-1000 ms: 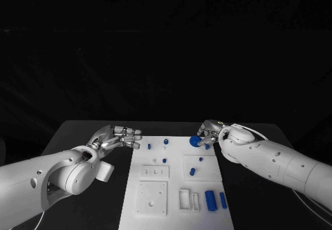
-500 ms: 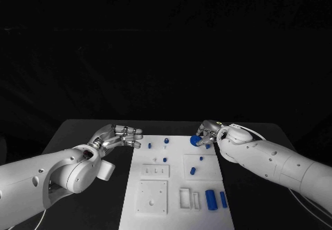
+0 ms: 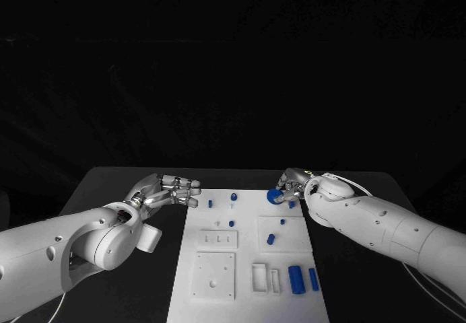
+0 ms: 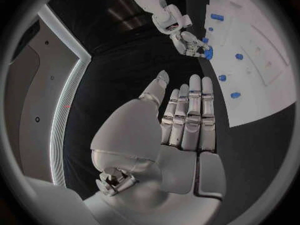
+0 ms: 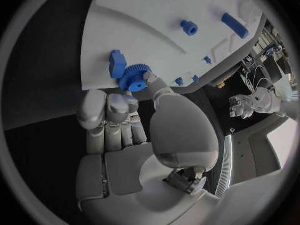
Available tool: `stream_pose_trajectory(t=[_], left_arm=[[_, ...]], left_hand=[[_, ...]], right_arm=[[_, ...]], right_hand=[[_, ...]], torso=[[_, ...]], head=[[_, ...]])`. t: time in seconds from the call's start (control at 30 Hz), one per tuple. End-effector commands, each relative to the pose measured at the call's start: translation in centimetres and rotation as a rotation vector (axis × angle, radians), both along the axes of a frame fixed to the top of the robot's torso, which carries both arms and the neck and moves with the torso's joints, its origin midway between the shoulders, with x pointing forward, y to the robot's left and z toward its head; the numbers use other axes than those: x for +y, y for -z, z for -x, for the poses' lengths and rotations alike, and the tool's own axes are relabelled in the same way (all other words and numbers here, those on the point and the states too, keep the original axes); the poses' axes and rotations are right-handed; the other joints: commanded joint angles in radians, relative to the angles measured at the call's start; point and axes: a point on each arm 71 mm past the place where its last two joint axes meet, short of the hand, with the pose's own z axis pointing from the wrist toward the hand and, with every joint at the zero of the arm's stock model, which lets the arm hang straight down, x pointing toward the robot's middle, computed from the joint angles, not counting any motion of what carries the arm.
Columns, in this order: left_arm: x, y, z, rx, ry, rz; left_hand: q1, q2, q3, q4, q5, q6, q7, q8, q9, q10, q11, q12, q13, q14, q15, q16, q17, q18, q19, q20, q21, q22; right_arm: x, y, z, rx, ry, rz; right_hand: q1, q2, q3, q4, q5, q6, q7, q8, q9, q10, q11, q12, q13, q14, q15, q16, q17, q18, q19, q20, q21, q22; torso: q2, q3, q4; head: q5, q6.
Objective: Assemble the parts on the task board
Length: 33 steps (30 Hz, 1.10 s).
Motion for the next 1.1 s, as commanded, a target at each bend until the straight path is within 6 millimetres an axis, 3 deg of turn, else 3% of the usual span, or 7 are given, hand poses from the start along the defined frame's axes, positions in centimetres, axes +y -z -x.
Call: stream_pose_trajectory(t=[0.03, 0.37, 0.63, 1.1], left_arm=[[-0.4, -0.1, 0.0, -0.002, 0.022, 0.006], [-0.6, 0.0, -0.1, -0.001, 0.025, 0.004], [-0.6, 0.0, -0.2, -0.001, 0.025, 0.003], [-0.3, 0.0, -0.2, -0.002, 0.017, 0.002]], left_hand=[[0.001, 0.011, -0.004, -0.002, 0.005, -0.004, 0.0, 0.0, 0.002, -0.009, -0.002, 0.001, 0.002, 0.001, 0.006, 0.003, 0.0, -0.004, -0.009, 0.0, 0.005, 0.0], [0.0, 0.011, -0.005, -0.001, 0.005, -0.004, 0.0, 0.0, 0.001, -0.009, -0.001, 0.001, 0.002, 0.0, 0.006, 0.003, -0.001, -0.004, -0.009, 0.0, 0.006, 0.0], [0.001, 0.012, -0.004, -0.002, 0.006, -0.004, 0.0, 0.0, 0.002, -0.01, -0.001, 0.001, 0.002, 0.0, 0.006, 0.003, -0.001, -0.004, -0.009, 0.0, 0.006, 0.0], [0.001, 0.012, -0.004, -0.002, 0.006, -0.004, 0.0, 0.0, 0.002, -0.01, -0.001, 0.001, 0.002, 0.0, 0.006, 0.003, -0.001, -0.004, -0.009, 0.0, 0.006, 0.0]], right_arm=[[0.3, 0.5, 0.1, 0.029, -0.018, 0.0], [0.9, 0.7, 0.2, 0.024, -0.023, 0.018], [1.1, 0.5, 0.3, -0.006, -0.022, 0.034], [3.1, -1.6, 1.5, -0.174, -0.066, 0.032]], right_hand=[[-0.012, -0.001, 0.017, -0.003, 0.006, 0.024, -0.005, -0.005, 0.002, 0.005, -0.005, 0.002, 0.002, 0.005, -0.005, -0.008, 0.002, 0.001, 0.037, 0.001, 0.006, 0.125], [-0.026, 0.003, 0.076, -0.033, -0.012, 0.091, -0.023, -0.004, 0.004, 0.011, -0.017, 0.004, 0.008, 0.007, -0.013, -0.011, 0.007, -0.005, 0.036, -0.008, 0.011, 0.126], [-0.045, 0.0, 0.191, -0.075, 0.027, 0.121, -0.028, -0.004, 0.004, 0.018, -0.023, 0.01, 0.018, 0.008, -0.016, -0.009, 0.012, -0.008, 0.036, -0.011, 0.02, 0.127], [-0.064, -0.004, 0.228, -0.08, 0.048, 0.15, -0.037, -0.004, 0.005, 0.037, -0.029, 0.022, 0.032, 0.009, -0.022, -0.007, 0.015, -0.011, 0.039, -0.017, 0.042, 0.132]], torso=[[0.001, 0.0002, 0.0004], [0.001, 0.0009, -0.0014], [0.0, 0.0008, 0.0], [-0.001, 0.0016, -0.0031]], head=[[-0.001, -0.001], [-0.002, -0.006], [-0.001, -0.008], [0.004, 0.0]])
